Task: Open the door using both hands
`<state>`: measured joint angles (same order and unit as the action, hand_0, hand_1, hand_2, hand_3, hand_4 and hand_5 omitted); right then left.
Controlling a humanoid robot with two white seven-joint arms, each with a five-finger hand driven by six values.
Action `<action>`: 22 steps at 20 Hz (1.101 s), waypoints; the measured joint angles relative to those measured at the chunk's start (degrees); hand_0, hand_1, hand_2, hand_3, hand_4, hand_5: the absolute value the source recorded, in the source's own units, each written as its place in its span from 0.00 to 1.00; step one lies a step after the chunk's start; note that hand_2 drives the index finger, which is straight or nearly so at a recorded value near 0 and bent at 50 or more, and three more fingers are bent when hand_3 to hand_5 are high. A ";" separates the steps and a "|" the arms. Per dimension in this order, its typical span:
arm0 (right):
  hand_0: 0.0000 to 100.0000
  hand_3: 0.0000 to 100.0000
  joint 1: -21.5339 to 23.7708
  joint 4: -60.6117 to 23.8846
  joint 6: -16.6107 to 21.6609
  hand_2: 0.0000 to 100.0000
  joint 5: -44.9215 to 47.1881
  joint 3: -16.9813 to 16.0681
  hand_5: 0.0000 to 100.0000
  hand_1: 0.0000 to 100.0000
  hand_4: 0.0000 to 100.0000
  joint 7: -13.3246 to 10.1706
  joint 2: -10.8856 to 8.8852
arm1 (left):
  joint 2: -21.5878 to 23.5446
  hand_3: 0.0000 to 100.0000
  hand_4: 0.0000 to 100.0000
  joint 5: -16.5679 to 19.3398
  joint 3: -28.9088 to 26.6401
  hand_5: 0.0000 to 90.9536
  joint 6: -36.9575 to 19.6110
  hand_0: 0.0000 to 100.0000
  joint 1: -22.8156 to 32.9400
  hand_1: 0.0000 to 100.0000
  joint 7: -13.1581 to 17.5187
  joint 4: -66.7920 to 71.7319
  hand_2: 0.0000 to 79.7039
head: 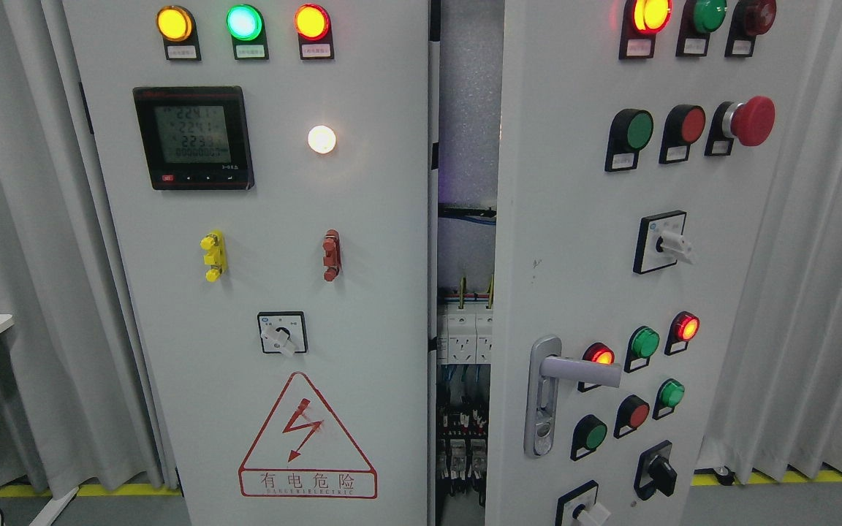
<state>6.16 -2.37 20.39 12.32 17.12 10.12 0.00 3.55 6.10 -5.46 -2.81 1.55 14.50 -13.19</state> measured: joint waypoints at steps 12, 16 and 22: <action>0.22 0.00 0.00 0.00 0.01 0.00 0.00 -0.01 0.00 0.00 0.00 -0.05 0.00 | 7.36 0.03 0.03 -14.66 4.21 0.00 -0.16 0.29 7.74 0.00 28.61 -29.94 0.03; 0.22 0.00 0.00 0.00 0.02 0.00 0.00 -0.01 0.00 0.00 0.00 -0.06 0.00 | 12.74 0.03 0.03 -22.10 8.64 0.00 -0.16 0.29 9.66 0.00 29.51 -41.67 0.03; 0.22 0.00 0.00 0.00 0.04 0.00 0.00 -0.01 0.00 0.00 0.00 -0.13 0.00 | 20.43 0.03 0.03 -29.09 14.50 0.00 -0.38 0.29 10.78 0.00 23.00 -57.15 0.03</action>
<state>6.15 -2.37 20.43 12.32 17.11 10.00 0.00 23.98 -22.99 9.05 -3.19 12.32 37.50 -70.34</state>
